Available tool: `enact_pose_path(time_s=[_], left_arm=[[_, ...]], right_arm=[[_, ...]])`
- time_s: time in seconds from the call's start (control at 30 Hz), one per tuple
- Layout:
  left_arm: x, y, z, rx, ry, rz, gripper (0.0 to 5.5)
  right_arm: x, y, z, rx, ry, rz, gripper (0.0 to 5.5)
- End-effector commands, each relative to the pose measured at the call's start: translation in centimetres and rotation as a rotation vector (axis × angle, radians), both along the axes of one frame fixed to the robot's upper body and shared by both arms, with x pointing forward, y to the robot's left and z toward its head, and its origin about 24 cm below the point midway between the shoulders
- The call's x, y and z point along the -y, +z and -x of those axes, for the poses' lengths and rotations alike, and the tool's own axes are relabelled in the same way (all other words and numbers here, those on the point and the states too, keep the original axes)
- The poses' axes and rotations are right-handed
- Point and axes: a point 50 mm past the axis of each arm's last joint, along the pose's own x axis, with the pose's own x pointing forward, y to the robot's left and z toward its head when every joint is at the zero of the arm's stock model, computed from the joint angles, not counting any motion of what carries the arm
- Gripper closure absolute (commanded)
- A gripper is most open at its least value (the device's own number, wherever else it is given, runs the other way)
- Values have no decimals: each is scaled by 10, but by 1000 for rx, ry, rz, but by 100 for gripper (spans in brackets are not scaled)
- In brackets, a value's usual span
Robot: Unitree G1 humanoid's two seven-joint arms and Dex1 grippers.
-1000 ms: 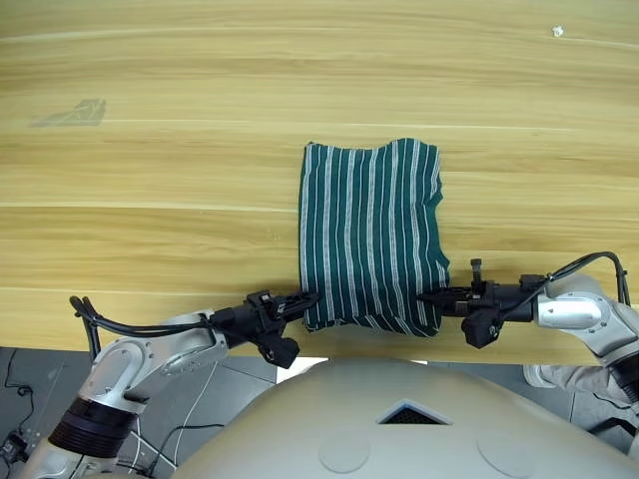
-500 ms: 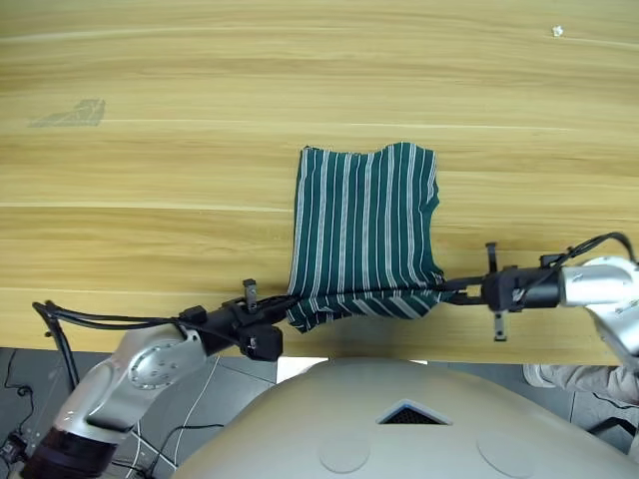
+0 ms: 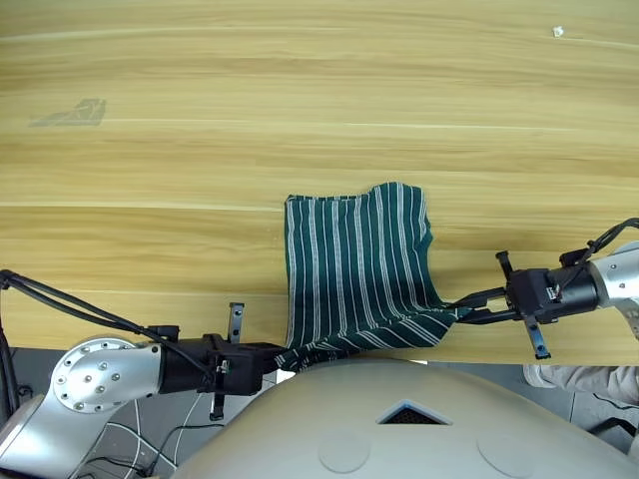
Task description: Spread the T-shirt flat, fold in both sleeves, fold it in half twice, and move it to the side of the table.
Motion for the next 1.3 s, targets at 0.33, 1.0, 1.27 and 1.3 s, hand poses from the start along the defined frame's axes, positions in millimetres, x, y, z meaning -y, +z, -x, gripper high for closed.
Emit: enact_pose_path(time_s=[0.33, 1.0, 1.27, 1.3], left_arm=[[-14, -10, -110, 122, 215, 78, 550], [-26, -25, -166, 260, 471, 148, 408], [-41, -39, -193, 411, 937, 332, 272], [-41, -42, -191, 415, 973, 355, 251]], right_arm=[[-9, 0, -122, 270, -244, -14, 546], [-20, -18, -148, 350, -346, -39, 457], [-8, -33, -169, 489, -657, -23, 302], [-8, -34, -169, 498, -676, -29, 280]])
